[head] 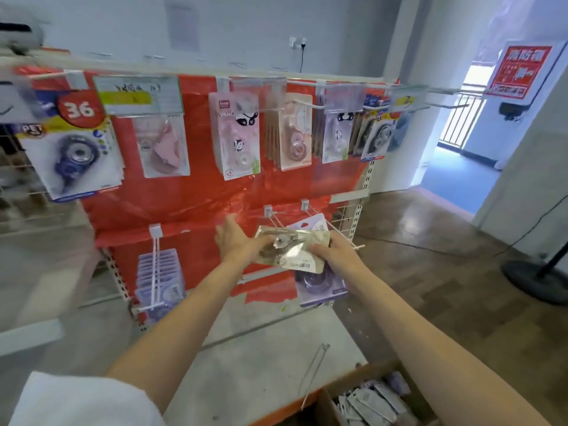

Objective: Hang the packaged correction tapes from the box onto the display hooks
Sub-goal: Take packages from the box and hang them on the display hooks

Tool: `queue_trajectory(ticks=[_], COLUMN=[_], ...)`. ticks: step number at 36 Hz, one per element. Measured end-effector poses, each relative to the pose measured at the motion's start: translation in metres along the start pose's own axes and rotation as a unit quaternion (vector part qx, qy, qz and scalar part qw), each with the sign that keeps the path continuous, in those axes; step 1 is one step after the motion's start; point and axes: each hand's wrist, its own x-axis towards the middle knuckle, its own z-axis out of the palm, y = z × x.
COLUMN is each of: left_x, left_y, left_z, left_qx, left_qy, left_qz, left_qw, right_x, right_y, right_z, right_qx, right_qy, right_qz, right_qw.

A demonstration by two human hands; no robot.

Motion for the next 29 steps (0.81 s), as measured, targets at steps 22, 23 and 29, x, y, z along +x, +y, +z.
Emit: queue_trajectory(ticks=[22, 23, 29], left_x=[-0.011, -0.01, -0.009], left_y=[-0.029, -0.029, -0.025], left_z=[-0.008, -0.007, 0.001], left_qx=[-0.271, -0.306, -0.366], left_qy=[-0.307, -0.292, -0.266], left_qz=[-0.058, -0.076, -0.112], left_qw=[0.91, 0.903, 0.885], right_x=[0.017, 0.017, -0.001], right_y=[0.005, 0.009, 0.002], right_z=[-0.003, -0.007, -0.012], right_qx=[0.209, 0.223, 0.195], right_qy=[0.102, 0.106, 0.076], right_qz=[0.11, 0.111, 0.105], right_qw=[0.966, 0.963, 0.972])
